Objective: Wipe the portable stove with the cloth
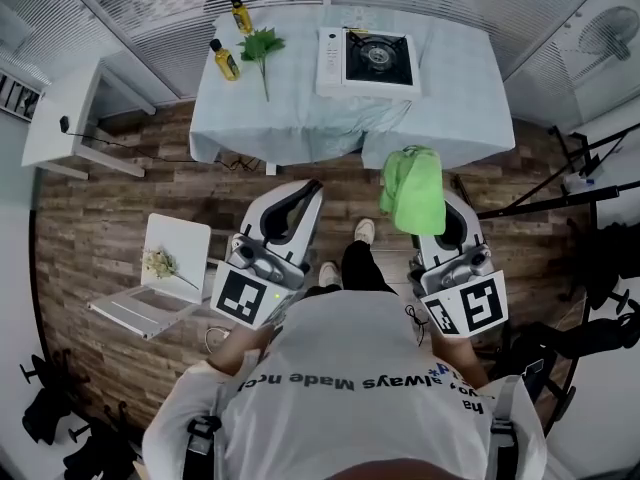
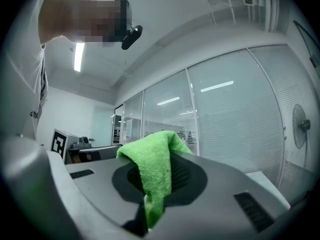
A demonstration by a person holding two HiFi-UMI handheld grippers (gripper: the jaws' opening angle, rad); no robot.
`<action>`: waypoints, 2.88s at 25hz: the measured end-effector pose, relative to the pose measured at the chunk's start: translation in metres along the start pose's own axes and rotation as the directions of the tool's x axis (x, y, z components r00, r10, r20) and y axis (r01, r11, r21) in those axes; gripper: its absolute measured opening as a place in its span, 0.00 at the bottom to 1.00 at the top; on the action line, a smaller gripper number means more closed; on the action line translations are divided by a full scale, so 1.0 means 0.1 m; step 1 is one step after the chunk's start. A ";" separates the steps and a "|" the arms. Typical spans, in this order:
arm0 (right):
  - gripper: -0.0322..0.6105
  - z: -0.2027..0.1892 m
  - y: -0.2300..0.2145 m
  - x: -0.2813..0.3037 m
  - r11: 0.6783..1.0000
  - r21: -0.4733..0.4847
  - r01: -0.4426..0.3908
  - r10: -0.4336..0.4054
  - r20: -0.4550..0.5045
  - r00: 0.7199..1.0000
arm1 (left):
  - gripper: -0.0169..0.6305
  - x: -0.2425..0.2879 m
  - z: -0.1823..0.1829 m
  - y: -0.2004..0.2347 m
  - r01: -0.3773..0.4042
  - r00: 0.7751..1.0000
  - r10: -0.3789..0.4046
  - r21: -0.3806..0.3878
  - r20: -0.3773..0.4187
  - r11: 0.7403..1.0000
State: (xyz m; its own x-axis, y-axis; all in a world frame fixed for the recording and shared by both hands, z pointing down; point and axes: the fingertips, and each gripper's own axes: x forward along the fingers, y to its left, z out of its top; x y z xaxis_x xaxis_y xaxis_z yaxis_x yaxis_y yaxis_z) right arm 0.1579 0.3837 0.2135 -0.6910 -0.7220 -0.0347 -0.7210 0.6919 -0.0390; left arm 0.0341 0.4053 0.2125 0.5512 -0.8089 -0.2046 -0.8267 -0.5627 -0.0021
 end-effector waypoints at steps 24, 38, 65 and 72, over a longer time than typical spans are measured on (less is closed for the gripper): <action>0.09 0.00 -2.02 1.05 0.999 -0.011 -0.044 0.044 0.009 0.999 | 0.05 2.13 -0.50 0.59 -0.013 0.999 0.013 0.017 -0.034 1.000; 0.09 -0.18 -2.27 1.96 0.996 -0.009 -0.090 0.089 -0.017 0.996 | 0.05 2.52 -0.79 1.42 -0.055 0.998 0.054 -0.003 -0.044 0.999; 0.09 -0.43 -2.32 3.95 0.998 -0.050 -0.030 0.027 -0.052 0.998 | 0.05 2.99 -1.23 3.37 0.041 0.994 -0.045 -0.043 -0.100 0.998; 0.09 -0.98 -2.35 4.29 0.979 -0.172 -0.108 0.075 -0.186 0.980 | 0.05 3.03 -1.94 3.55 0.041 0.971 -0.056 -0.072 -0.232 0.997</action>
State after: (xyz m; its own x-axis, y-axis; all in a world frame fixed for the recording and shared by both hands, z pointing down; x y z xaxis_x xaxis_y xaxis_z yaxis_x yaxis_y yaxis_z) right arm 0.0253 -0.0884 0.3054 -0.7408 -0.6550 0.1490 -0.6404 0.7556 0.1375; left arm -0.0710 -0.0726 0.3393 0.6082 -0.7933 0.0281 -0.7932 -0.6061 0.0596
